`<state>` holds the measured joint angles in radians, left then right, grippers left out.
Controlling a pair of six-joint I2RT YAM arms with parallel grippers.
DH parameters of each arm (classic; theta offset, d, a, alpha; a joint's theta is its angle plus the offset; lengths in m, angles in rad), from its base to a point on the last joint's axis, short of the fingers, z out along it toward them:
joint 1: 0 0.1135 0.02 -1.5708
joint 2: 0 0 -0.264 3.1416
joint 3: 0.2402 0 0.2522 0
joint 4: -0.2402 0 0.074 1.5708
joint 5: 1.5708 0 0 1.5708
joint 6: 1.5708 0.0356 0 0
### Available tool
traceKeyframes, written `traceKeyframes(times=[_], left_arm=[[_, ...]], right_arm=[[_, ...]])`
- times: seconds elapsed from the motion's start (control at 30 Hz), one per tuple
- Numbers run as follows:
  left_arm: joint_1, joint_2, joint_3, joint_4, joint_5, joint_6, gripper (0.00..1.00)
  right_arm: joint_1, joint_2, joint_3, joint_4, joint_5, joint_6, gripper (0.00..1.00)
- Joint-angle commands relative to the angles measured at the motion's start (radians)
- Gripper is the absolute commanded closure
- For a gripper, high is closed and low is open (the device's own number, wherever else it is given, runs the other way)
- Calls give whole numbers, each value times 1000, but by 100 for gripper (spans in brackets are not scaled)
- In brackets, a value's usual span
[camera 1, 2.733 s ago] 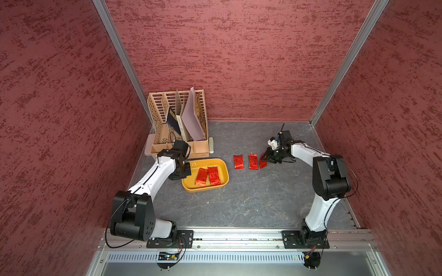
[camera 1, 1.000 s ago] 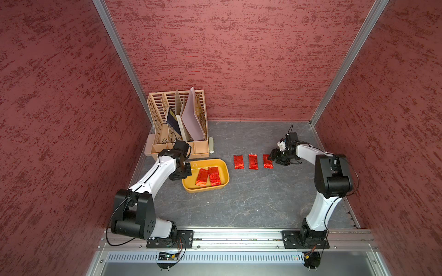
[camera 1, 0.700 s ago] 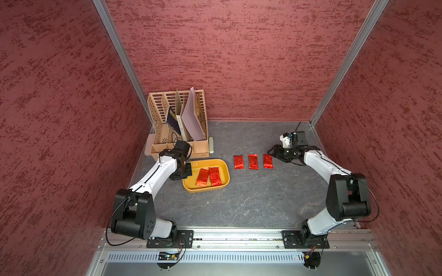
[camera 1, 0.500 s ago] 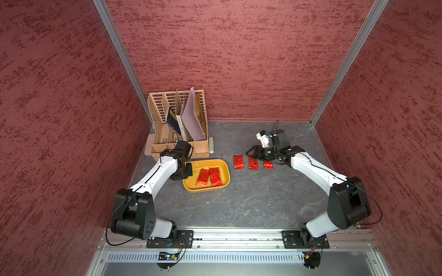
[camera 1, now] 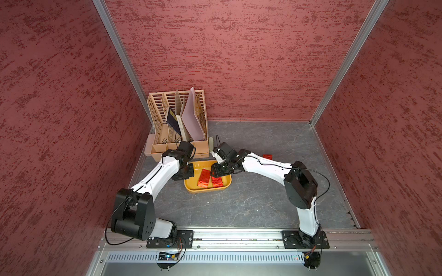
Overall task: Take the tea bags out of the storage box
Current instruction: Pick up the tea bag from the storage box.
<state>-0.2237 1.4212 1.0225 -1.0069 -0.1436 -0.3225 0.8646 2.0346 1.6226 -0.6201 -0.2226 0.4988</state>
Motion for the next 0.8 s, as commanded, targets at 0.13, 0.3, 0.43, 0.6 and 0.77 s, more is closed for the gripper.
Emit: traceKeyframes(times=[0.13, 0.3, 0.43, 0.6, 0.77], left_arm=[[0, -1, 4, -5, -33, -6, 100], [1, 1, 4, -5, -31, -7, 100], [1, 2, 3, -4, -31, -6, 100], [1, 3, 4, -5, -27, -4, 100], [1, 4, 3, -4, -24, -3, 100]], right_arm=[[14, 75, 84, -154, 222, 47, 52], [14, 129, 126, -153, 217, 55, 51], [14, 160, 148, -146, 194, 59, 49], [14, 181, 156, -111, 125, 70, 50], [14, 140, 111, -25, 76, 76, 56]])
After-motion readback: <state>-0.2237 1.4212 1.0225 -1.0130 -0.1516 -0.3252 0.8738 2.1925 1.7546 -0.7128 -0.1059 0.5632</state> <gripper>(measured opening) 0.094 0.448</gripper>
